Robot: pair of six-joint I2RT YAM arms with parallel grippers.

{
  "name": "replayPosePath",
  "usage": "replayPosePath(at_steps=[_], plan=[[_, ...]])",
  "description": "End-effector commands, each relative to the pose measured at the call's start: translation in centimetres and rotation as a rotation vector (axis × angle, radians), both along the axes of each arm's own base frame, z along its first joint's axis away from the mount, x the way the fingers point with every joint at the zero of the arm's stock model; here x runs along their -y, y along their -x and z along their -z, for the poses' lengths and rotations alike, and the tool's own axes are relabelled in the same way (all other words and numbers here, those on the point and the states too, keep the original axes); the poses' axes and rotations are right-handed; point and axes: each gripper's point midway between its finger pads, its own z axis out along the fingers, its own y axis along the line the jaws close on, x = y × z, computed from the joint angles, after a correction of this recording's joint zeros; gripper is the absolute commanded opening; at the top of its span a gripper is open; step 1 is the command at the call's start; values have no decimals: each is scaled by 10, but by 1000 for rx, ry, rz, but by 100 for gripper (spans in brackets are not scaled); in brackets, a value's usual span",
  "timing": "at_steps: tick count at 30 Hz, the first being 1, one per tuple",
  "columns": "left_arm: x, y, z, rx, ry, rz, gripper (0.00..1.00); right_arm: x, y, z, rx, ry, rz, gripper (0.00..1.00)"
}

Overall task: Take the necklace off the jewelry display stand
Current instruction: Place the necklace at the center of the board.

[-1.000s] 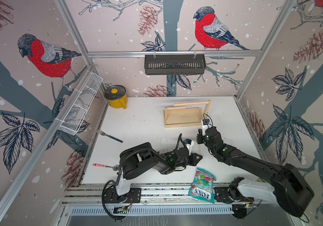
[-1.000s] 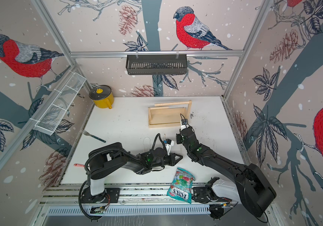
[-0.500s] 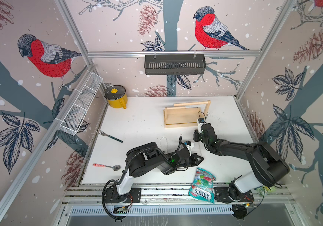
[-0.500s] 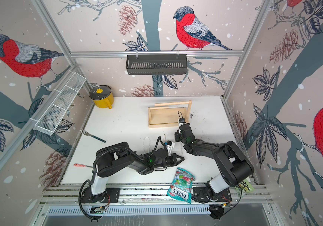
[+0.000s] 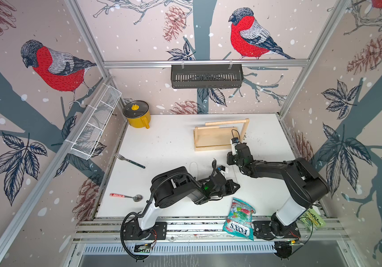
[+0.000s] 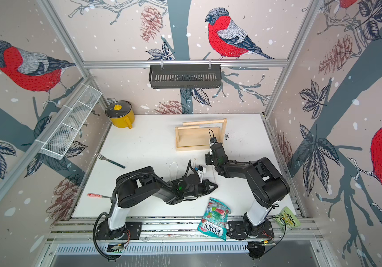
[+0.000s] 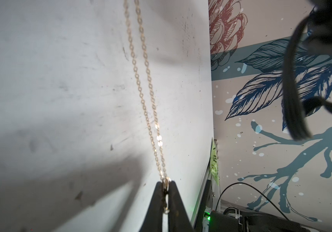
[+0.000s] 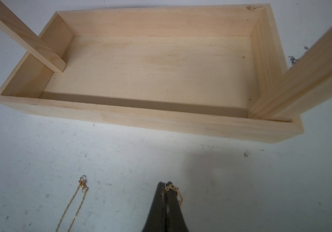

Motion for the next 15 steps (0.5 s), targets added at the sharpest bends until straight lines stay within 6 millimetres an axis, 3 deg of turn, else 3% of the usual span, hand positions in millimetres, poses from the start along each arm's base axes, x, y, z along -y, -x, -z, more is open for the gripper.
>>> replayPosePath(at_steps=[1, 15], plan=[[-3, 0, 8, -28, -33, 4, 10, 2, -8, -3, 27, 20, 14, 5], [-16, -5, 20, -25, -115, -9, 22, 12, -23, 7, 0, 82, 56, 8]])
